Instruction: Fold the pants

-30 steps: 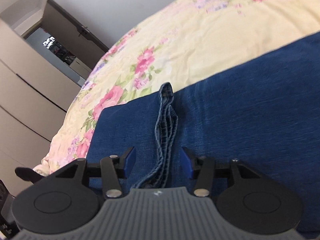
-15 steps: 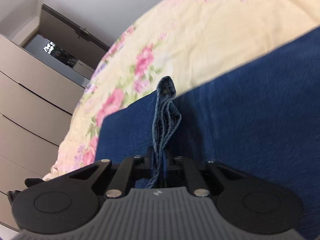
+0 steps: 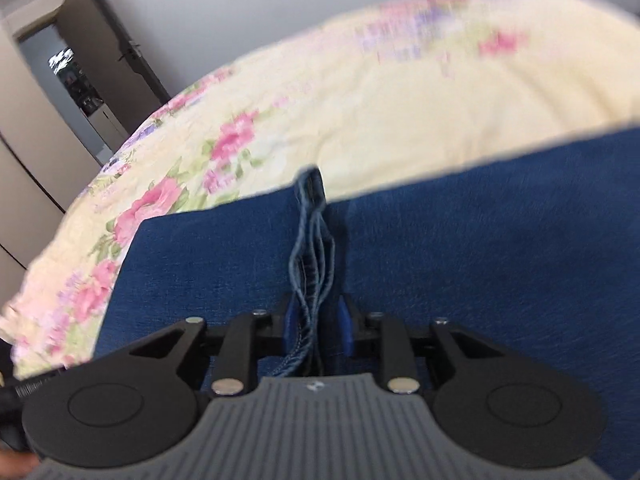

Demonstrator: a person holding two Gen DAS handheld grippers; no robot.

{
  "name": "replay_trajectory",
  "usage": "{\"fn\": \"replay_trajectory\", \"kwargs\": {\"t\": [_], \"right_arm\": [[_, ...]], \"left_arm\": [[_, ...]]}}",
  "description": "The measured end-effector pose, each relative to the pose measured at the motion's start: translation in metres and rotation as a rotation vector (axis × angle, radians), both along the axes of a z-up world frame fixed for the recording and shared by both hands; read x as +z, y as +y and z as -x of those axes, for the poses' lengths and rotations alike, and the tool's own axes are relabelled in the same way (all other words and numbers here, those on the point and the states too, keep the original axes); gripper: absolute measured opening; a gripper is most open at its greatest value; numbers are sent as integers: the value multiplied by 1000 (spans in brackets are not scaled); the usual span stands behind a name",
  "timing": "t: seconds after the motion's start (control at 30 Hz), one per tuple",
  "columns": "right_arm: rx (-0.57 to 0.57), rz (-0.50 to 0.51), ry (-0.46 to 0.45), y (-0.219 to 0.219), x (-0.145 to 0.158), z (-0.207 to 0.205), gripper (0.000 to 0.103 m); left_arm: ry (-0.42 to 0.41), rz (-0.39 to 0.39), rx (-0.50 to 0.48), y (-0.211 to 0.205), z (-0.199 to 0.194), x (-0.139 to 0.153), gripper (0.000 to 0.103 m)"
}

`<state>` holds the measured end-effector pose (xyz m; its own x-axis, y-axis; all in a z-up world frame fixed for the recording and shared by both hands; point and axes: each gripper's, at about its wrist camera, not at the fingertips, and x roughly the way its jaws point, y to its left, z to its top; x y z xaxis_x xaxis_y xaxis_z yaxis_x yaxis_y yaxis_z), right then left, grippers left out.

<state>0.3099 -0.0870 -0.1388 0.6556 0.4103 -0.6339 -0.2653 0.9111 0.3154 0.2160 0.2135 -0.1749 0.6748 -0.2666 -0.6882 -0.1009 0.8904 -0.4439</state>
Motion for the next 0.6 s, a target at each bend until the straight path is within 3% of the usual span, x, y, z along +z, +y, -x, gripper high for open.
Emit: {"fn": "replay_trajectory", "kwargs": {"t": [0.13, 0.23, 0.3, 0.33, 0.37, 0.4, 0.43, 0.6], "right_arm": [[135, 16, -104, 19, 10, 38, 21], [212, 136, -79, 39, -3, 45, 19], [198, 194, -43, 26, -22, 47, 12], [160, 187, -28, 14, -25, 49, 4], [128, 164, 4, 0, -29, 45, 17], [103, 110, 28, -12, -29, 45, 24], [81, 87, 49, -26, -27, 46, 20], [26, 20, 27, -89, -6, 71, 22]], "left_arm": [[3, -5, -2, -2, 2, 2, 84], [8, 5, -1, 0, 4, 4, 84], [12, 14, 9, 3, 5, 4, 84], [13, 19, 16, 4, 6, 4, 83], [14, 26, 22, 6, 6, 4, 83], [12, 26, 27, 6, 6, 5, 81], [10, 26, 30, 6, 7, 5, 81], [-13, 16, 54, 0, 17, 16, 80]]}}
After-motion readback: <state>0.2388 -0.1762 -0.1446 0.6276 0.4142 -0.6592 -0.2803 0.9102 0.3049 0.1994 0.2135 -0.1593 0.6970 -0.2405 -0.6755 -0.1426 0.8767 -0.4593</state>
